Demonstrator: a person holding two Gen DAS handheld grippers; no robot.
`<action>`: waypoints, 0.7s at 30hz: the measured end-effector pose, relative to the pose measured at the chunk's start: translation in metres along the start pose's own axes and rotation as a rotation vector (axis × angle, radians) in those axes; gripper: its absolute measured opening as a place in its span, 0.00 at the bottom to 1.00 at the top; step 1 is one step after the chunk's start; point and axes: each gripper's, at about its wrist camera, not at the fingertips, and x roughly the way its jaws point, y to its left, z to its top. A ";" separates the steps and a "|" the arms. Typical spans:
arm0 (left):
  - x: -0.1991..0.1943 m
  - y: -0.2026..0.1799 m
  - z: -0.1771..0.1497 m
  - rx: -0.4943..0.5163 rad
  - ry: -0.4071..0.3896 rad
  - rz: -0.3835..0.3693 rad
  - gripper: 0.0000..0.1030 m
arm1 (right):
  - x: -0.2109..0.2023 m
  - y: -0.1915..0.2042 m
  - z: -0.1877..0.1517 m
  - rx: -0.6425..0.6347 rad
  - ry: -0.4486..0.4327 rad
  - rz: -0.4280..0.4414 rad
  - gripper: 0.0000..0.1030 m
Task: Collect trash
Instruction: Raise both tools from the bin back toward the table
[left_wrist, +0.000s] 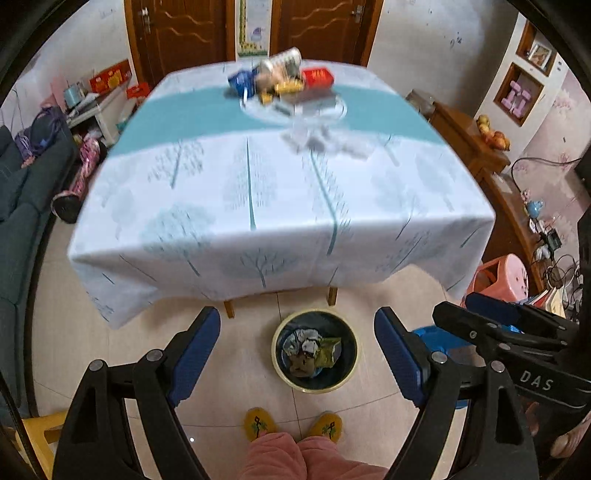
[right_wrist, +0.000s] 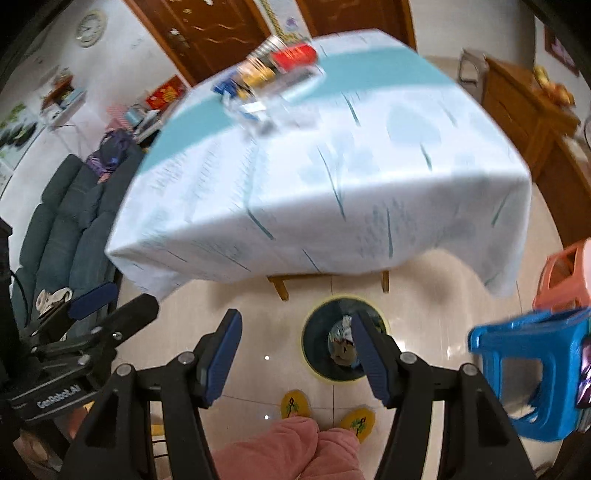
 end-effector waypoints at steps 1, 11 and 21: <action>-0.009 -0.002 0.005 -0.002 -0.012 -0.002 0.82 | -0.009 0.004 0.004 -0.014 -0.014 0.003 0.60; -0.081 -0.014 0.048 -0.003 -0.189 0.054 0.82 | -0.078 0.027 0.038 -0.122 -0.148 0.031 0.60; -0.103 0.001 0.085 -0.080 -0.241 0.097 0.82 | -0.107 0.043 0.070 -0.217 -0.235 0.048 0.60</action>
